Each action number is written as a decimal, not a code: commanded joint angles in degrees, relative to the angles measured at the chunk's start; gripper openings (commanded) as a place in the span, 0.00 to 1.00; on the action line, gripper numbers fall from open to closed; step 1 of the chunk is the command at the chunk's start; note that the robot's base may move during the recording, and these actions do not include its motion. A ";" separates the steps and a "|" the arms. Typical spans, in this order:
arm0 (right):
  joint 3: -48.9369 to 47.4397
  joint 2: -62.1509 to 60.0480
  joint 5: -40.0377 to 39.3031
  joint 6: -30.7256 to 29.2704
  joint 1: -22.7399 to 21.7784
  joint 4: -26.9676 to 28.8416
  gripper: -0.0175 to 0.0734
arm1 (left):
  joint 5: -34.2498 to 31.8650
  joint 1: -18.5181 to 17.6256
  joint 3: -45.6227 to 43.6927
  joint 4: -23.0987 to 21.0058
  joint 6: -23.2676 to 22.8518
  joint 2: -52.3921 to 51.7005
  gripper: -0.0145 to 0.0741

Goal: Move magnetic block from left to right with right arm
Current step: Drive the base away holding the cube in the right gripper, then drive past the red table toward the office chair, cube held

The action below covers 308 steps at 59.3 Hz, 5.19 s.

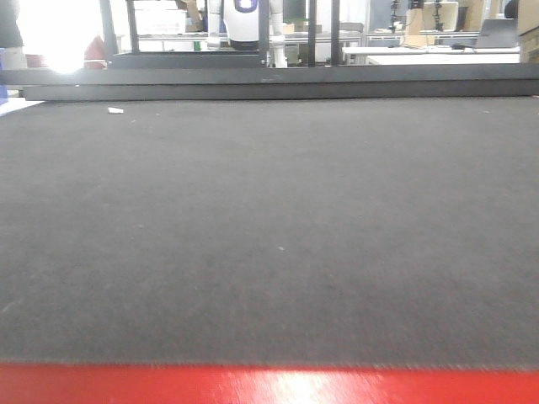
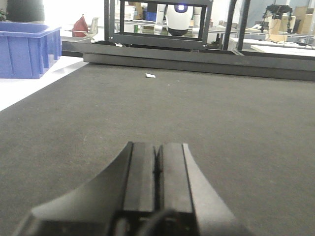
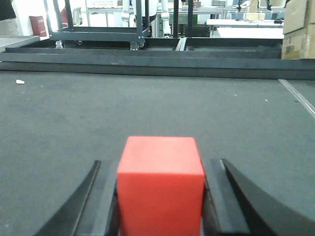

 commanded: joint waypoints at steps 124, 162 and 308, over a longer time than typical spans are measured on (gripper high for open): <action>-1.53 0.47 -4.99 -0.54 -0.37 -0.69 0.47 | -5.07 -0.30 0.54 0.00 -0.25 -0.52 0.03; -1.53 0.47 -4.99 -0.54 -0.37 -0.69 0.47 | -5.07 -0.30 0.54 0.00 -0.25 -0.52 0.03; -1.53 0.47 -4.99 -0.54 -0.37 -0.69 0.47 | -5.07 -0.30 0.54 0.00 -0.25 -0.52 0.03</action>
